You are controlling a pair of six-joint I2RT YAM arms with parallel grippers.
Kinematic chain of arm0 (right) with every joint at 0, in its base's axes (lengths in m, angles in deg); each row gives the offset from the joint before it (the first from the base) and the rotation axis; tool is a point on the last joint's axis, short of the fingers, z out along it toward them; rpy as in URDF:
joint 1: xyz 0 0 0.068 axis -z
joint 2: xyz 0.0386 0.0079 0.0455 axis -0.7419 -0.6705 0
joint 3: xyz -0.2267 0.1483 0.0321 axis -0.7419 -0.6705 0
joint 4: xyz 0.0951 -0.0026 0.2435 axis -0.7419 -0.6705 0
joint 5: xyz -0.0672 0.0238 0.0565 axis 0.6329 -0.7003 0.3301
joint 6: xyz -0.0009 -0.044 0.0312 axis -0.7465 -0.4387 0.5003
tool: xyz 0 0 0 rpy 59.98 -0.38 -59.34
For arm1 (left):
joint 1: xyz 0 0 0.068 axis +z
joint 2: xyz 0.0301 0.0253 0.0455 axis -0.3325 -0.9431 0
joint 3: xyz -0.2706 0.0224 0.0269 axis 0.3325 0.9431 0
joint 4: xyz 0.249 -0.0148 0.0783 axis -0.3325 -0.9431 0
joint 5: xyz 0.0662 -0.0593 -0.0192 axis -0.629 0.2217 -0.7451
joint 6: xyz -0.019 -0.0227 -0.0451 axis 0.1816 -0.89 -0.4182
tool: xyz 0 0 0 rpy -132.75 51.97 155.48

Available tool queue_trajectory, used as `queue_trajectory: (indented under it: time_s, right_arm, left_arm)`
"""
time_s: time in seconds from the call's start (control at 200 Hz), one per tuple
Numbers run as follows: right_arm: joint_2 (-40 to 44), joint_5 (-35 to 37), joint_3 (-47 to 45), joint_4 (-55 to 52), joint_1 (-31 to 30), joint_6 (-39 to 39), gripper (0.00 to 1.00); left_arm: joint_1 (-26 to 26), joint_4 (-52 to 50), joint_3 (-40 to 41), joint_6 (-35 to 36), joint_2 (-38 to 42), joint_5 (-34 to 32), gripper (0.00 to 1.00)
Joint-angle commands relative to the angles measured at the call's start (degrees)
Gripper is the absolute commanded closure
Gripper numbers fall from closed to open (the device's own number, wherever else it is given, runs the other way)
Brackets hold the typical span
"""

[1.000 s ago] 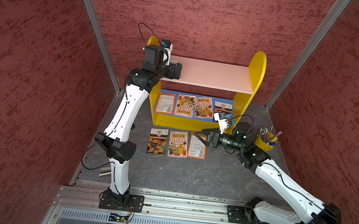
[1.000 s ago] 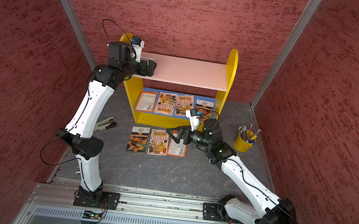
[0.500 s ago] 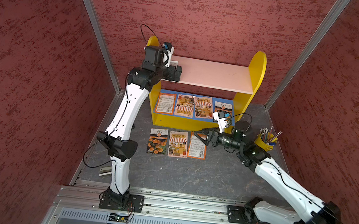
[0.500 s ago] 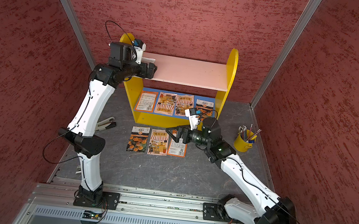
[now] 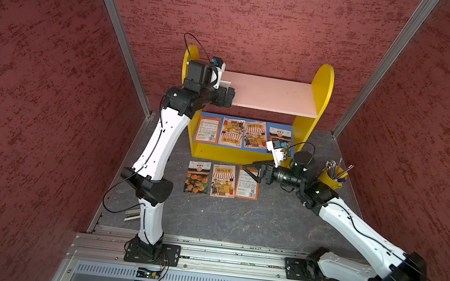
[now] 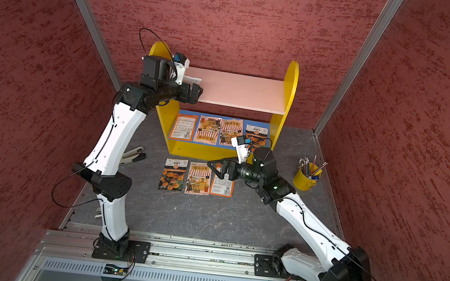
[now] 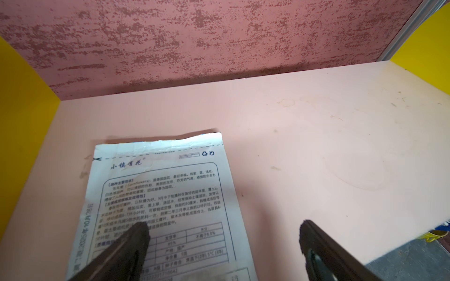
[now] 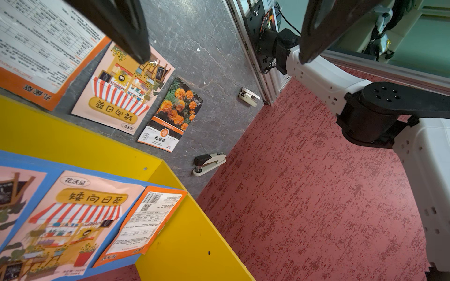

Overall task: Take the seed bag off the shelf
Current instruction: Pick up the seed packet from the shelf.

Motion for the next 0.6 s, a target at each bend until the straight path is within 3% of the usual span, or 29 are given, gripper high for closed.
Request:
queue_trajectory:
  time_s: [0.0, 0.281, 0.596]
  right_arm:
    - [0.37, 0.66, 0.77, 1.42, -0.46, -0.2, 0.01]
    - [0.21, 0.7, 1.46, 1.72, -0.47, -0.2, 0.02]
    - [-0.07, 0.49, 1.48, 7.87, -0.9, 4.03, 0.02]
  left_arm:
    - [-0.88, -4.32, 1.36, -2.3, 1.26, 1.38, 0.0]
    - [-0.94, -0.56, 1.32, -3.38, 2.84, 1.6, 0.0]
    - [-0.24, 14.1, 2.29, -4.73, 3.44, 0.4, 0.0]
